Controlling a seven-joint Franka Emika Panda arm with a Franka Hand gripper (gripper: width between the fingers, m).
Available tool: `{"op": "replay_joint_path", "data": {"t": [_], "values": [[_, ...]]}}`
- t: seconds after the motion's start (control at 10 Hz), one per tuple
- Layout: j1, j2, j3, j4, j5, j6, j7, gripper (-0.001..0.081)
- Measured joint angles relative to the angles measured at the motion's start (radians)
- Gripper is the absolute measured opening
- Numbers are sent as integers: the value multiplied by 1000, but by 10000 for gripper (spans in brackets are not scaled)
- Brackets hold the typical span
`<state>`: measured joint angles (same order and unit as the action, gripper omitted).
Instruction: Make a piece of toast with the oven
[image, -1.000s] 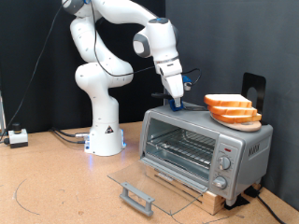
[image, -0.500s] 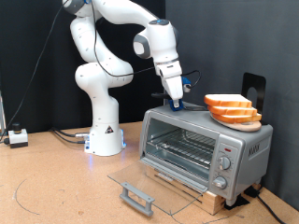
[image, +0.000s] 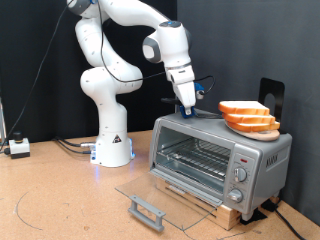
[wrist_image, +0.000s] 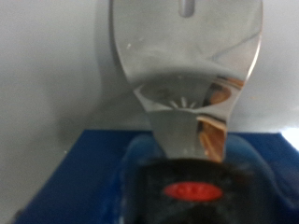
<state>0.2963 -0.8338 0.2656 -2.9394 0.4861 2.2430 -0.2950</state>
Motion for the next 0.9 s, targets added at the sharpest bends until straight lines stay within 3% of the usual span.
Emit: {"op": "replay_joint_path", "data": {"t": [0.5, 0.9], "values": [[1, -7, -5, 2, 31, -1, -3, 417], [6, -89, -56, 38, 98, -61, -22, 417]]}}
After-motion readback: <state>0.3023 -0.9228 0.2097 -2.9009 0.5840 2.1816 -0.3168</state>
